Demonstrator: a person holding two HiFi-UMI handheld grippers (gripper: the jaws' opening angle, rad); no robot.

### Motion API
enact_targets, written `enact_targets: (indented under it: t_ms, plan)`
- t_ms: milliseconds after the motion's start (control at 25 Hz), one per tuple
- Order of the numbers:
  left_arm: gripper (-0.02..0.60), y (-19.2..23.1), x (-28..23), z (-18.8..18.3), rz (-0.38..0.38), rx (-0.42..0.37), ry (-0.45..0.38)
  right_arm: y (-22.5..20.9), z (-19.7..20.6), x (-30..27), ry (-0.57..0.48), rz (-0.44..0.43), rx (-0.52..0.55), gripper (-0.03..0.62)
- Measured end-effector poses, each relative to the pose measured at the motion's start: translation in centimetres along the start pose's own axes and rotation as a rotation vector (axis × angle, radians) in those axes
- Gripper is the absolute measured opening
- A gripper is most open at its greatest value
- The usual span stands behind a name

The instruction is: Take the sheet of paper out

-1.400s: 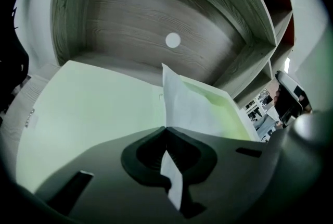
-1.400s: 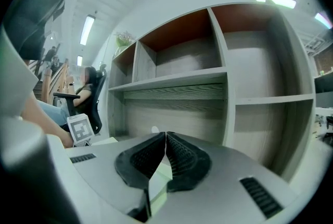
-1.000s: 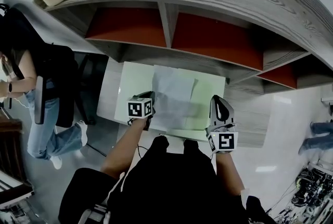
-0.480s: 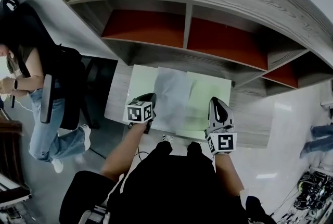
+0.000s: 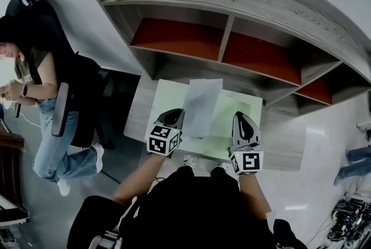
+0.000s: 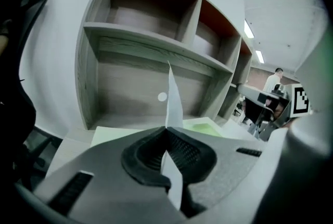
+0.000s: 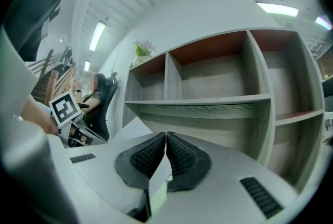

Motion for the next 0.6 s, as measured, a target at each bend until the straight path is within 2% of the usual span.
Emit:
enact_targets:
  t_ms: [200, 600]
  plan:
    - [0.006, -1.7, 1.9, -1.0, 0.078, -0.023, -0.146, 0.7, -1.2, -0.2, -0.022, -0.01, 0.033, 0.025]
    - [0.006, -3.8, 6.3, -4.2, 0.148, -0.109, -0.468, 0.5, -6.2, 0.2, -0.156, 0.005, 0.065, 0.025]
Point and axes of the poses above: the fingertips, and each gripper's own axes: x backward along the fingers, y to its left, z out of its underside, the point moved 9 cm from there along x, backward along the fingers, and after that the axes turned 4 degrees about y, right-handed, at the moved point
